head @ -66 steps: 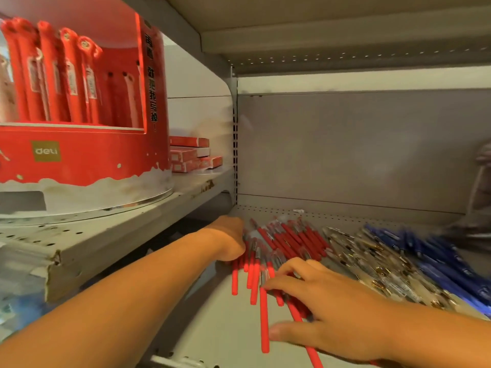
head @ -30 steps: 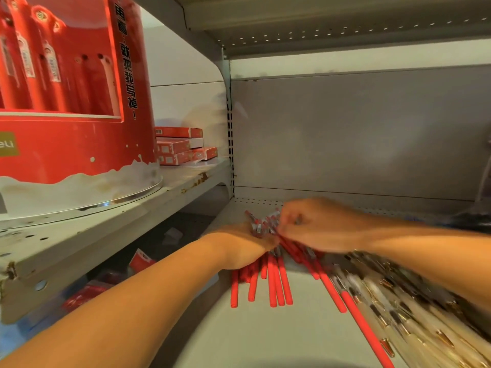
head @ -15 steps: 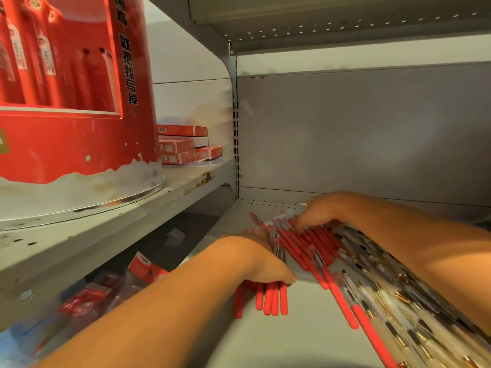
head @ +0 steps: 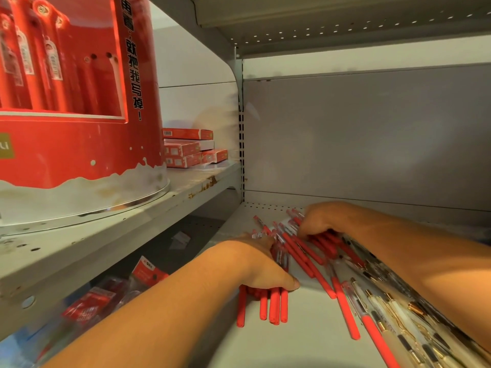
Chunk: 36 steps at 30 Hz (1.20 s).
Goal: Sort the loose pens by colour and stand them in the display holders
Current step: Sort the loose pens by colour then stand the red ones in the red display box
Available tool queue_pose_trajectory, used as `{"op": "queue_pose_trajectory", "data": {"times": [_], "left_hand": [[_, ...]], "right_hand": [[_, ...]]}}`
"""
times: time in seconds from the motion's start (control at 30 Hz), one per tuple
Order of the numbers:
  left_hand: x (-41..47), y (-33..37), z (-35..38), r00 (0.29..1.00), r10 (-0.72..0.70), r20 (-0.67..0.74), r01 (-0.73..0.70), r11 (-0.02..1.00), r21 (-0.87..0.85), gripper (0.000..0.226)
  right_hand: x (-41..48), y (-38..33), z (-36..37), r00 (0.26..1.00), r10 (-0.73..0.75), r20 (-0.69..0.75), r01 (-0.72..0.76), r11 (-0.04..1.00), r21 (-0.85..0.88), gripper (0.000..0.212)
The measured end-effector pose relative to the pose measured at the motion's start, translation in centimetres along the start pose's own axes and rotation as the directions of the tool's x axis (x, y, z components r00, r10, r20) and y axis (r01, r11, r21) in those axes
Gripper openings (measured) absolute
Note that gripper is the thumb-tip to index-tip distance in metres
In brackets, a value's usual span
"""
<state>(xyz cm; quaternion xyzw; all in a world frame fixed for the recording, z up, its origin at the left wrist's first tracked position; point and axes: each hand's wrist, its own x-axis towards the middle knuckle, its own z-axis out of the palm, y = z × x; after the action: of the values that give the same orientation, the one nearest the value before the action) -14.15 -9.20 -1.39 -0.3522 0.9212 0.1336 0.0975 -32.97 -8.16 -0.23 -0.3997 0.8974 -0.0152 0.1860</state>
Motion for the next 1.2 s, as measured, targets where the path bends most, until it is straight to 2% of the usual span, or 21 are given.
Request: {"op": "queue_pose_trajectory", "data": {"times": [0.1,0.23,0.33,0.43,0.47,0.57,0.63,0.7,0.83,0.93,1.03,1.1,1.17,1.2], "left_hand": [[0.3,-0.3,0.1,1.0,0.003,-0.025,-0.002,0.999,0.051,0.09],[0.4,-0.4,0.2,0.999,0.033,-0.027,-0.031,0.998,0.049,0.092],[0.2,-0.1,0.1,0.997,0.078,0.03,-0.078,0.997,-0.004,0.076],[0.2,-0.1,0.1,0.996,0.059,0.061,-0.058,0.998,-0.017,0.04],[0.2,-0.2,0.0,0.997,0.048,0.061,-0.048,0.999,-0.003,0.034],[0.1,-0.4,-0.1,0.989,0.083,0.119,-0.081,0.996,-0.022,0.046],[0.1,-0.5,-0.2,0.98,0.104,0.172,-0.089,0.992,-0.089,0.044],[-0.2,-0.5,-0.2,0.971,0.119,0.207,-0.095,0.988,-0.123,0.043],[-1.0,0.0,-0.5,0.977,0.117,0.178,-0.094,0.987,-0.134,0.047],[-0.7,-0.2,-0.5,0.987,0.157,0.029,-0.153,0.982,-0.108,0.035],[-0.2,-0.3,0.0,0.987,0.159,-0.018,-0.159,0.969,-0.187,0.037],[-0.2,-0.3,0.2,0.99,0.131,-0.047,-0.139,0.964,-0.228,0.042],[0.0,-0.2,0.3,0.985,0.142,-0.101,-0.161,0.963,-0.217,0.048],[0.0,-0.3,0.4,0.981,0.157,-0.111,-0.176,0.966,-0.189,0.052]], "right_hand": [[0.5,0.3,0.0,0.999,0.0,-0.036,0.002,0.999,0.042,0.018],[0.6,1.2,-0.1,0.996,-0.017,-0.085,0.027,0.993,0.111,0.017],[-0.2,1.9,-0.4,0.996,-0.024,-0.087,0.035,0.991,0.127,0.016],[-2.0,2.3,-1.1,0.993,-0.039,-0.111,0.059,0.981,0.187,0.014],[-2.7,2.4,-1.2,0.993,-0.046,-0.111,0.069,0.974,0.214,0.014],[-5.5,2.1,-0.5,0.998,-0.065,-0.026,0.07,0.944,0.324,0.011],[-7.7,1.6,0.7,0.991,-0.114,0.072,0.075,0.91,0.408,0.016],[-9.7,1.1,2.4,0.982,-0.163,0.097,0.099,0.878,0.469,0.02],[-11.9,0.2,4.2,0.971,-0.233,0.052,0.18,0.859,0.479,0.012],[-12.8,-0.4,4.3,0.965,-0.256,0.064,0.181,0.817,0.547,0.01],[-13.7,-0.5,4.5,0.947,-0.307,0.097,0.211,0.819,0.533,0.025],[-14.5,0.0,4.4,0.956,-0.293,0.001,0.252,0.824,0.507,0.03],[-15.5,0.9,4.0,0.939,-0.312,-0.148,0.344,0.88,0.328,0.029],[-16.1,1.5,3.8,0.921,-0.35,-0.173,0.382,0.899,0.215,0.033]]}}
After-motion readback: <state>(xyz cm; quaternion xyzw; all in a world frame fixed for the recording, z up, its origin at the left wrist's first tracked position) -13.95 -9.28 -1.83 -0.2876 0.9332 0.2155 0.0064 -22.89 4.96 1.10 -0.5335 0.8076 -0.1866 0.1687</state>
